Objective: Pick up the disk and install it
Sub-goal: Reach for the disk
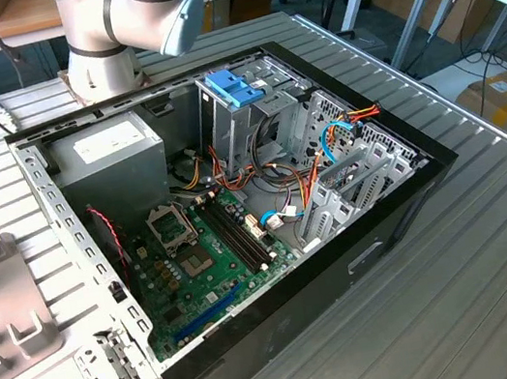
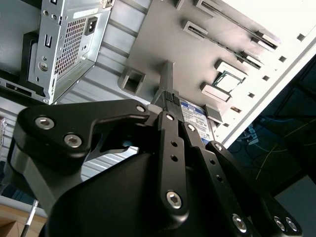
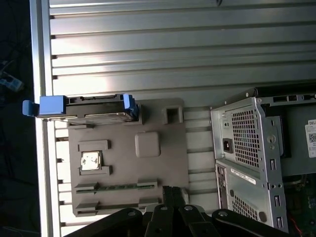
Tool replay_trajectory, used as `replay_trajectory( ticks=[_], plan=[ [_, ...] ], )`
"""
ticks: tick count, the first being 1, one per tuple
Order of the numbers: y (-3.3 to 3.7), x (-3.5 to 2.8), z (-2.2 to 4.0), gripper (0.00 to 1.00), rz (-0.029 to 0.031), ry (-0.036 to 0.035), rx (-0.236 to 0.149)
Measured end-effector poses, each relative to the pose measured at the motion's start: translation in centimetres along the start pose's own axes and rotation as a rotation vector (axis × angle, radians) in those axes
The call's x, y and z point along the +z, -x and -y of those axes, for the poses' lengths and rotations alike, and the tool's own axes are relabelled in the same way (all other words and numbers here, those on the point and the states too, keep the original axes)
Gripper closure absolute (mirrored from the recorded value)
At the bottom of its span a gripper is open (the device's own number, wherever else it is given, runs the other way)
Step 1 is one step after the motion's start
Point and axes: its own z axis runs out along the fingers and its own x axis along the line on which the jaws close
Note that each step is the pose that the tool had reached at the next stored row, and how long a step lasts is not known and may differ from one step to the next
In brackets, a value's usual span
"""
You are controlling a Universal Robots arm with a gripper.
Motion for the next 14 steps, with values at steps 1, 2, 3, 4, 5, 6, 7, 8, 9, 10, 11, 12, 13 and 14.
replay_trajectory(
  ticks=[1,2,3,4,5,6,7,8,9,10,11,12,13,14],
  plan=[
    [-0.03,0.0,0.0,0.89,0.0,0.0,0.0],
    [-0.07,0.0,0.01,0.89,0.0,0.0,0.0],
    [-0.11,0.0,0.01,0.89,0.0,0.0,0.0],
    [-0.14,0.0,0.01,0.89,0.0,0.0,0.0],
    [-0.16,-0.01,0.01,0.89,0.0,0.0,0.0],
    [-0.19,0.0,0.01,0.89,0.0001,0.0,0.0],
    [-0.22,0.0,0.02,0.89,0.0001,0.0,0.0],
    [-0.24,0.0,0.02,0.89,0.0,0.0,0.0],
    [-0.29,-0.01,0.02,0.89,0.0,0.0,0.0],
    [-0.36,-0.01,0.03,0.89,0.0,0.0,0.0],
    [-0.39,-0.01,0.03,0.89,0.0,0.0,0.0],
    [-0.44,-0.01,0.03,0.89,0.0,0.0,0.0],
    [-0.47,-0.01,0.04,0.89,0.0001,0.0,0.0],
    [-0.51,-0.01,0.04,0.89,0.0001,0.0001,0.0]
  ],
)
